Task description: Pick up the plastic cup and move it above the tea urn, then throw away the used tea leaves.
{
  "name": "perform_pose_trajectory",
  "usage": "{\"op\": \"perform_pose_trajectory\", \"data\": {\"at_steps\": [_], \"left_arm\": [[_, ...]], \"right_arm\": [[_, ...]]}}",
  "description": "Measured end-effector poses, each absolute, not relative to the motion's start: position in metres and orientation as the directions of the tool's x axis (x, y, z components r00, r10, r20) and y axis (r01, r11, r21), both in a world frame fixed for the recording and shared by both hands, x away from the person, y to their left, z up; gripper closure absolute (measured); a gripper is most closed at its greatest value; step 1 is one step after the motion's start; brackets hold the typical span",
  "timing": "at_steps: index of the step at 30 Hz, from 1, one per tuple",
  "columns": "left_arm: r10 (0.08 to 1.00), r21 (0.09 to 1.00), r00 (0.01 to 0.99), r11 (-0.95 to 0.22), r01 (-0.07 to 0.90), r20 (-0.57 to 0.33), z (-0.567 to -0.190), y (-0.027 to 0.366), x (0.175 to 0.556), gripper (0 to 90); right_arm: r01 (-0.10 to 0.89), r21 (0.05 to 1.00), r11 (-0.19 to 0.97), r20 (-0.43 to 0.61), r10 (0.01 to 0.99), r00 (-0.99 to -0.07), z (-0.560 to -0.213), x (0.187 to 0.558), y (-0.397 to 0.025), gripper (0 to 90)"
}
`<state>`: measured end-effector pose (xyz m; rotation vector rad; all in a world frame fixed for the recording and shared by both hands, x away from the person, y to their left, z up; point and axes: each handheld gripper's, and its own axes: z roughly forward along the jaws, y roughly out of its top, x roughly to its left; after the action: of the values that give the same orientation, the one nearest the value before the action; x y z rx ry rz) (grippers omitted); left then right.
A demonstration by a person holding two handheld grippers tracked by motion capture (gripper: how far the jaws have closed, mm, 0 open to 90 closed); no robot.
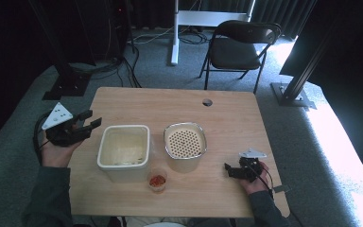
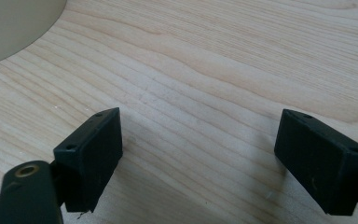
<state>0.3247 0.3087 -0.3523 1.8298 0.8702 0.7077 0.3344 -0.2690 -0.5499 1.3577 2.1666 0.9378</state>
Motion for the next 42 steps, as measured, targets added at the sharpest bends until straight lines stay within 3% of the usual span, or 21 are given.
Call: {"op": "perform_pose_trajectory", "data": {"at_steps": [14,29,34,42], "left_arm": [[0.824,0.916,0.563,-0.271,0.295,0.062,-0.368,0.307,0.313,50.0],[0.798,0.929,0.6,-0.259,0.263,0.052,-0.374,0.298,0.258,47.9],[0.771,0.921,0.633,-0.296,0.253,0.074,-0.383,0.284,0.243,48.2],[0.798,0.927,0.601,-0.254,0.274,0.041,-0.388,0.292,0.26,44.4]], "right_arm": [[0.619,0.727,0.298,0.005,0.899,-0.438,-0.55,0.334,-0.269,14.5],[0.625,0.711,0.323,0.018,0.88,-0.475,-0.545,0.327,-0.261,22.4],[0.559,0.763,0.325,0.049,0.833,-0.552,-0.534,0.316,-0.243,24.5],[0.438,0.813,0.383,0.062,0.692,-0.719,-0.523,0.302,-0.2,22.4]]}}
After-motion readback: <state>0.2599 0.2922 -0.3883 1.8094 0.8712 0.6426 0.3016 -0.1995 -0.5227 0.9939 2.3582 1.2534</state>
